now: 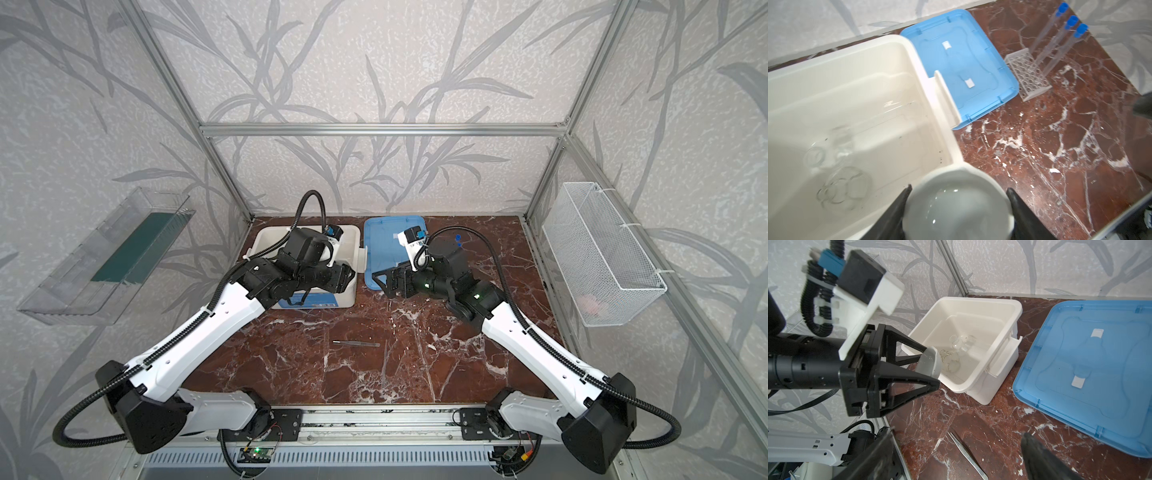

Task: Organize the chemistry lab equipment
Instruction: 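Lower the crucible into the white bin and open the left gripper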

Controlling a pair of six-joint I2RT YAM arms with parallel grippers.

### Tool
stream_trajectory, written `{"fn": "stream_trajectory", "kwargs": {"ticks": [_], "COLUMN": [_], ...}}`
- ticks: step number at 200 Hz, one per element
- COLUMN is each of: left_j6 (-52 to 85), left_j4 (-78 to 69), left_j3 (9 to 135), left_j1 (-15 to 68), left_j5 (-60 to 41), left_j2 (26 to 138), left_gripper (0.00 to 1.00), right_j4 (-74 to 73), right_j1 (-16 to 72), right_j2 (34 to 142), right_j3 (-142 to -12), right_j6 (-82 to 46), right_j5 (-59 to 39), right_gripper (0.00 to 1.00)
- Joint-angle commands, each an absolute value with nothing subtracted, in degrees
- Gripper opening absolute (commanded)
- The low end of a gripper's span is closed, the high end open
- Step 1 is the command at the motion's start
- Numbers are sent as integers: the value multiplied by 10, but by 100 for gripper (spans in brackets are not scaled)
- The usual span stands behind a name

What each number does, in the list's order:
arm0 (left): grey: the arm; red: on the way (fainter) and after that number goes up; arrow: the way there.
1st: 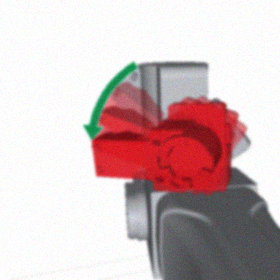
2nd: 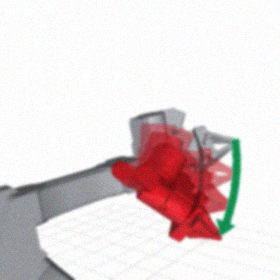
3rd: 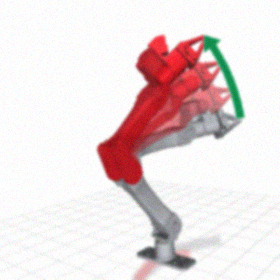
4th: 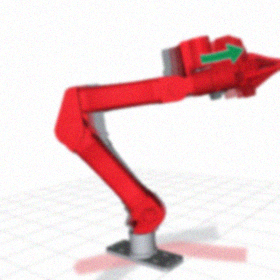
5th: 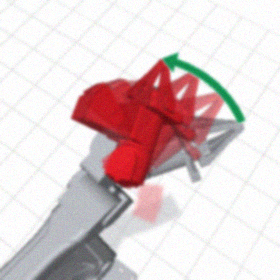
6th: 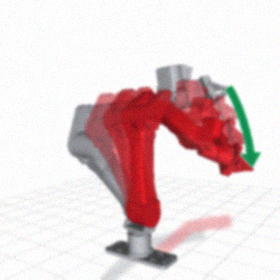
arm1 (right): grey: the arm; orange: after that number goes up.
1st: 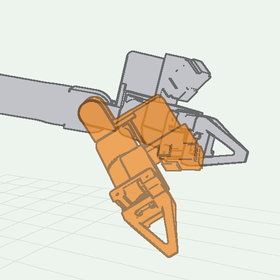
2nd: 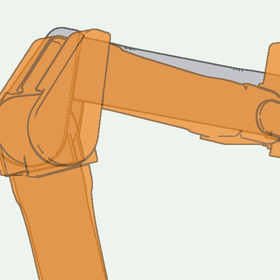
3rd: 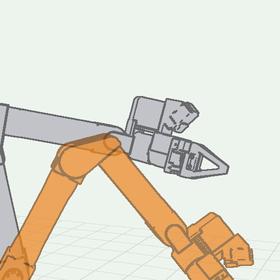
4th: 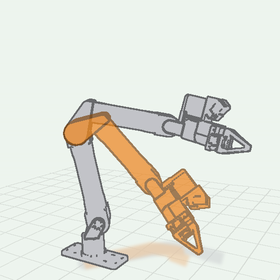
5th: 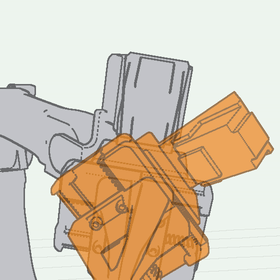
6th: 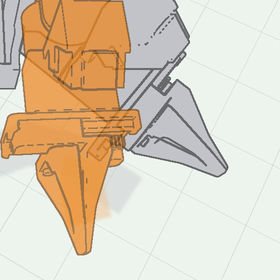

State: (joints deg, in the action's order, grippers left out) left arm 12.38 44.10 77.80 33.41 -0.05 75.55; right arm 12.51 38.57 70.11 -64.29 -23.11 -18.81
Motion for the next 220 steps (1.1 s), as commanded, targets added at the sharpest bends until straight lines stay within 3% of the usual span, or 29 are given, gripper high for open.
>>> {"fn": "stream_trajectory", "kwargs": {"ticks": [1,29,82,220], "left_j6": [149,168,157,160], "left_j4": [484,493,456,329], "left_j3": [806,821,829,785], "left_j1": [291,205,120,80], "left_j5": [6,-2,-7,11], "left_j2": [749,778,875,1038], "left_gripper": [26,25,23,20], "right_j4": [112,139,148,168], "right_j1": [408,454,471,470], "right_j2": [740,812,933,1079], "right_j3": [-688,-766,-868,-974], "right_j6": [-235,-210,-219,-225], "right_j5": [-167,-144,-143,-171], "right_gripper": [94,94,94,94]}}
